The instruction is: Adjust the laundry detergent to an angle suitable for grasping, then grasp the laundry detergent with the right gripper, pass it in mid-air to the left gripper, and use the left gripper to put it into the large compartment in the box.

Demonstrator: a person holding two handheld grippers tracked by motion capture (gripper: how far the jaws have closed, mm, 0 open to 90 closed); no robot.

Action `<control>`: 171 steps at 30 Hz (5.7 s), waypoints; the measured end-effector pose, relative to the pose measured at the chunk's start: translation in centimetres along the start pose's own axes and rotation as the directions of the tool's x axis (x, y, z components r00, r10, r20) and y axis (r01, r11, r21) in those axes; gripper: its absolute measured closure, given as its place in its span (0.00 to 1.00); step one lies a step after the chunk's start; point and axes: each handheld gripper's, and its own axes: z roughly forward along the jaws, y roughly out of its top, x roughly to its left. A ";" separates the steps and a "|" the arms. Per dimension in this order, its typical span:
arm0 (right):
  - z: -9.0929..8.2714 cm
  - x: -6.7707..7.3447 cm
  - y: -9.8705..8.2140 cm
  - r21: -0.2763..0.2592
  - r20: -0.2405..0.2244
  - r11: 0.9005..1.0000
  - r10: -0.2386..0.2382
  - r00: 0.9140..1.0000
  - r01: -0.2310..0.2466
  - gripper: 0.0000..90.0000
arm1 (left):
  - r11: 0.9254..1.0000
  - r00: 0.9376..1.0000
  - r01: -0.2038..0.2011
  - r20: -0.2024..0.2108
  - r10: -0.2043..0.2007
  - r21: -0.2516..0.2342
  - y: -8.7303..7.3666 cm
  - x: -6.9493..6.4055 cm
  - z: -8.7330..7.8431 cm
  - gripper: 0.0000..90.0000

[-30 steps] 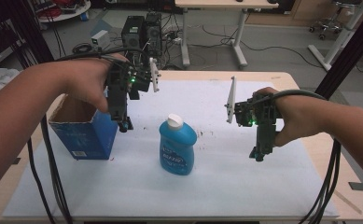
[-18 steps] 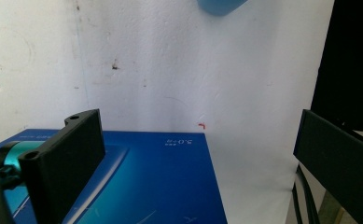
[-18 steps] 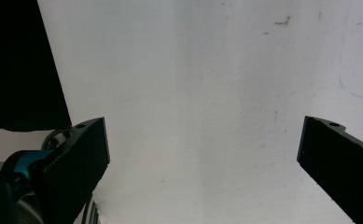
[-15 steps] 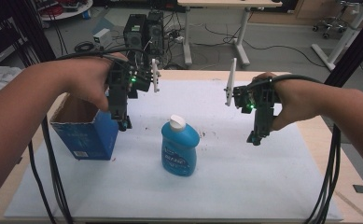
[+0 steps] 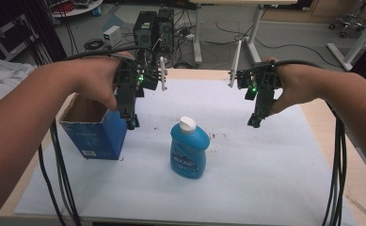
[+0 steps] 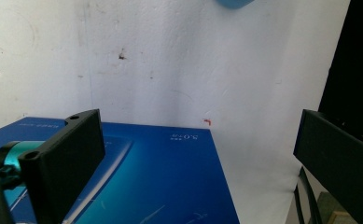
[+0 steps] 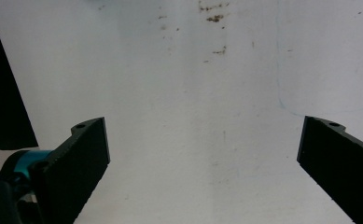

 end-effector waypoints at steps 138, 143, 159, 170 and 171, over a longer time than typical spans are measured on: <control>14.6 11.8 2.4 -0.845 -0.120 0.490 0.219 0.968 -0.216 0.02 | 0.997 0.998 -0.066 -0.025 0.065 -0.036 -0.9 -2.3 0.2 0.02; 14.8 11.8 2.6 -0.860 -0.112 0.464 0.234 0.966 -0.212 0.02 | 0.998 0.998 -0.059 -0.024 0.059 -0.038 -1.2 -2.3 0.3 0.02; 15.6 12.0 2.4 -0.887 -0.114 0.411 0.249 0.962 -0.212 0.20 | 0.998 0.998 -0.059 -0.025 0.058 -0.035 -1.4 -2.2 0.5 0.02; 15.8 12.1 2.5 -0.896 -0.116 0.392 0.250 0.961 -0.210 0.28 | 0.998 0.998 -0.059 -0.024 0.059 -0.033 -1.4 -2.1 0.5 0.02; 15.8 12.1 2.5 -0.896 -0.116 0.392 0.250 0.961 -0.210 0.28 | 0.998 0.998 -0.058 -0.024 0.058 -0.032 -1.4 -2.1 0.5 0.02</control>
